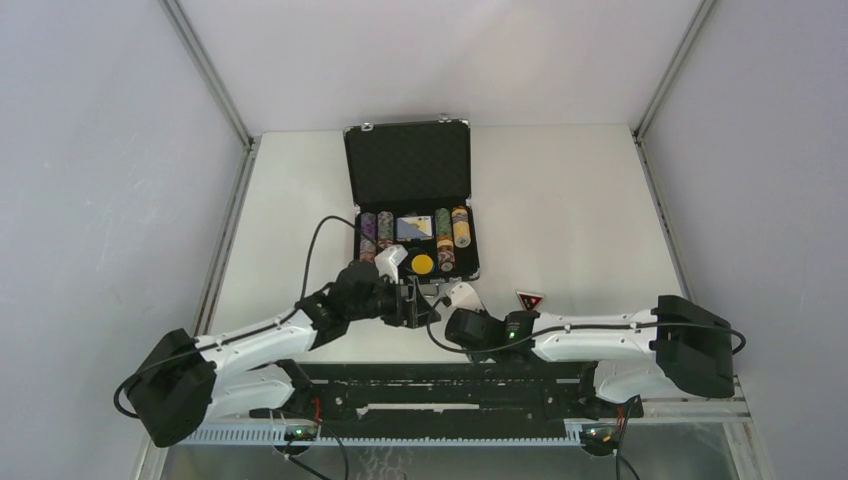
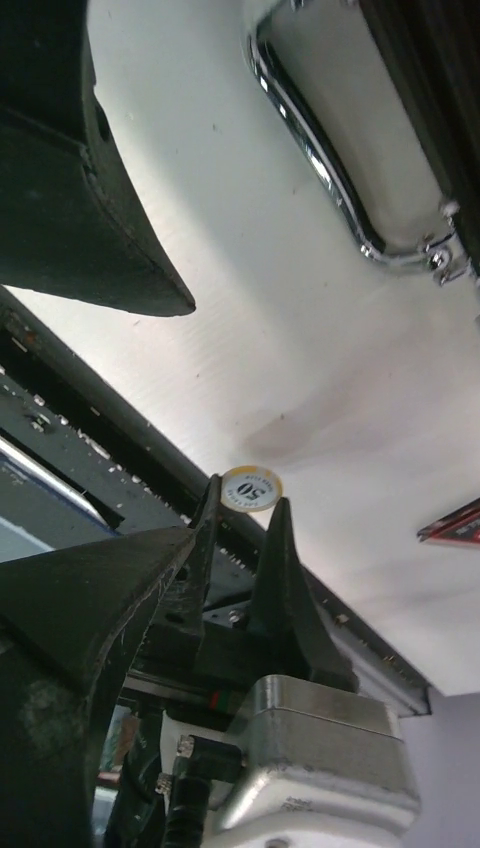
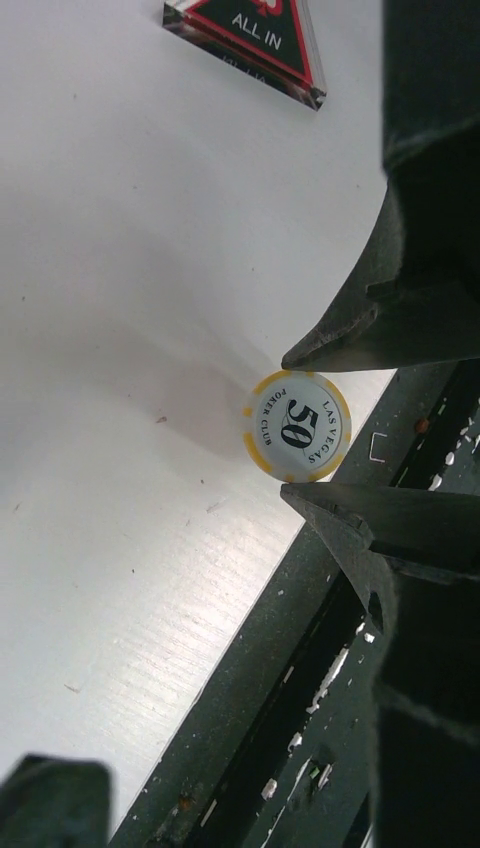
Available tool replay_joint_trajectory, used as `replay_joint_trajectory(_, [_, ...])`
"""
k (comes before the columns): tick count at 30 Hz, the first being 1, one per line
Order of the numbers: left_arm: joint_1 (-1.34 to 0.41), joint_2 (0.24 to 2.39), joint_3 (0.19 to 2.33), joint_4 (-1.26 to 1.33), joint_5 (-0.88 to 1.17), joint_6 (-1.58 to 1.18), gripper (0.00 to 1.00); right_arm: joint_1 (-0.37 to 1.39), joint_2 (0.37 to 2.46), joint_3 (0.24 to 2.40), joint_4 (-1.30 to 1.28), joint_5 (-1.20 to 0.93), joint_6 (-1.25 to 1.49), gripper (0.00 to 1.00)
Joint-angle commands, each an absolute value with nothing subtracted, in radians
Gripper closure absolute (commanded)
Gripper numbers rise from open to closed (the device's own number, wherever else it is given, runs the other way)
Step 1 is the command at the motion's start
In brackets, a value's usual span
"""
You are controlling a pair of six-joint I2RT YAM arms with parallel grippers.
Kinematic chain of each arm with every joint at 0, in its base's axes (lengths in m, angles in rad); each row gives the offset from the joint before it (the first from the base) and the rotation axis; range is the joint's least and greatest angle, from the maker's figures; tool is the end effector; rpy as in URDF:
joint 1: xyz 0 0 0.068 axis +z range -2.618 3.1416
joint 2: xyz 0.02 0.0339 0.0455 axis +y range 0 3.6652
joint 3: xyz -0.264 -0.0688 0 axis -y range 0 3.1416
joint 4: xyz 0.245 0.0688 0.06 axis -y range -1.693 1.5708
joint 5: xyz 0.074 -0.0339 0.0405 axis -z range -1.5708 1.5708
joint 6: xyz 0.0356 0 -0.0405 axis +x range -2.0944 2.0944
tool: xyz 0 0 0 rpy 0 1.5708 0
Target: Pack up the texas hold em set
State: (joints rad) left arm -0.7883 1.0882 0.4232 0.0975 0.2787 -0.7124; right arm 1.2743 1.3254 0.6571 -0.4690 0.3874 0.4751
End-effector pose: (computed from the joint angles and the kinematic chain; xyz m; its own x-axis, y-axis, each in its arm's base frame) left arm 0.1472 -0.1619 0.1852 -0.8394 -0.0471 -0.5415 0.3920 0.6377 -0.6631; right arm 0.0801 0.2163 0.1678 -0.6196 -0.5786 -0.5303 -0.6249 0.7725 -0.1127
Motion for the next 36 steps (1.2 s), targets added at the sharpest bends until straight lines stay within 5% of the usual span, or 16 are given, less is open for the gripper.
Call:
replay_joint_trajectory(1, [-0.777,1.123,0.465,0.197,0.426,-0.743,0.19,1.260,1.293,0.706,-0.469,0.414,0.436,0.60])
replay_joint_trajectory(36, [-0.753,1.451,0.463,0.622,0.635,-1.031,0.32,1.259,1.220,0.759,-0.468,0.416,0.356,0.58])
